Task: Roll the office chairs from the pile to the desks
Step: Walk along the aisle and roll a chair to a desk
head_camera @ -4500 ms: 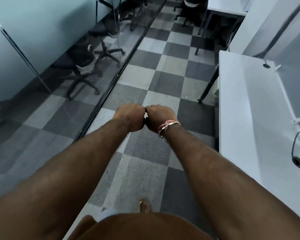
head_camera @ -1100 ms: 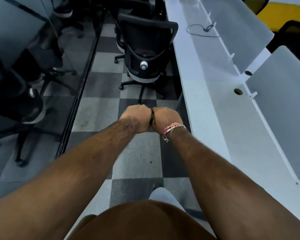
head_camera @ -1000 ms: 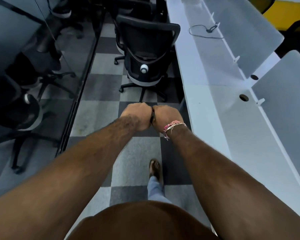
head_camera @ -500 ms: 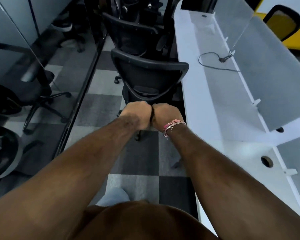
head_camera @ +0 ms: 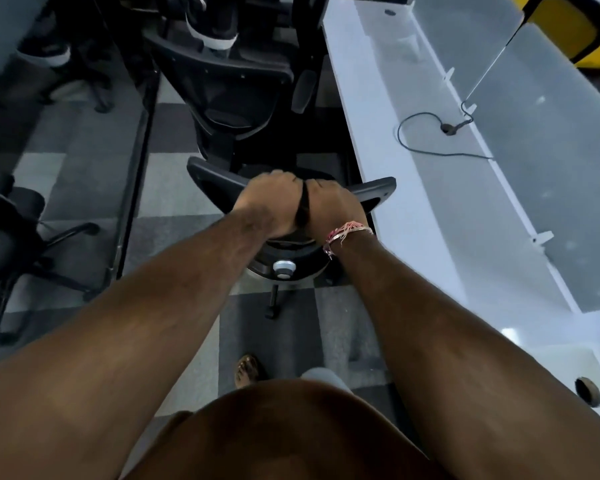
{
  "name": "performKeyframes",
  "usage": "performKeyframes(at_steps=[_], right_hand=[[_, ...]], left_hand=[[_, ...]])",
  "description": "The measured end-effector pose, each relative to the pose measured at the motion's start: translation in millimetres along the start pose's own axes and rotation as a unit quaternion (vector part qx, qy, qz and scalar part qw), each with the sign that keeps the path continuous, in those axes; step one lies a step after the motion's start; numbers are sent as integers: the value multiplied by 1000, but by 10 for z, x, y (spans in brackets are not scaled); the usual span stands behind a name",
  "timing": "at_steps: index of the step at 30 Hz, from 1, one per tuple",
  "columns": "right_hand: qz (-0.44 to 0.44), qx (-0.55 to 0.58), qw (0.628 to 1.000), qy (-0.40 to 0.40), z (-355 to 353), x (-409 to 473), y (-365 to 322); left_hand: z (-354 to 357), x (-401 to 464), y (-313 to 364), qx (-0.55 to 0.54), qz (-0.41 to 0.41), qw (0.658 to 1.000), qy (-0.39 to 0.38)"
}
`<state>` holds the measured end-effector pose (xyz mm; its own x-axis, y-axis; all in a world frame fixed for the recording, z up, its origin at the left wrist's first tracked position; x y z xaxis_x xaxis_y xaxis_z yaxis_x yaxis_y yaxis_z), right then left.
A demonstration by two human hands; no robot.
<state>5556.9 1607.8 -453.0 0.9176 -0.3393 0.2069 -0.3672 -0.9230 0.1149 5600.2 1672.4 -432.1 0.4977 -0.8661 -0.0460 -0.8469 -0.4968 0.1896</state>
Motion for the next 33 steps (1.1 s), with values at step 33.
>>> performKeyframes(at_steps=[33], right_hand=[[95,-109,967,-212,729,613,-684]], left_hand=[[714,616,-1079,39,235,959,-152]])
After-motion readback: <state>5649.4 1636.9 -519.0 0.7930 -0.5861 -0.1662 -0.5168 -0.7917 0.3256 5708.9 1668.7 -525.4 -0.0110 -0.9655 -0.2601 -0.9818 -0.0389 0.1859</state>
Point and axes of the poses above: each hand's wrist, its own x-axis towards the middle knuckle, its own z-axis out of the palm, y = z × x, the point moved 8 cm from there along x, towards the middle knuckle, and after that the axes turned 12 degrees about -x, right-handed, at the moved point
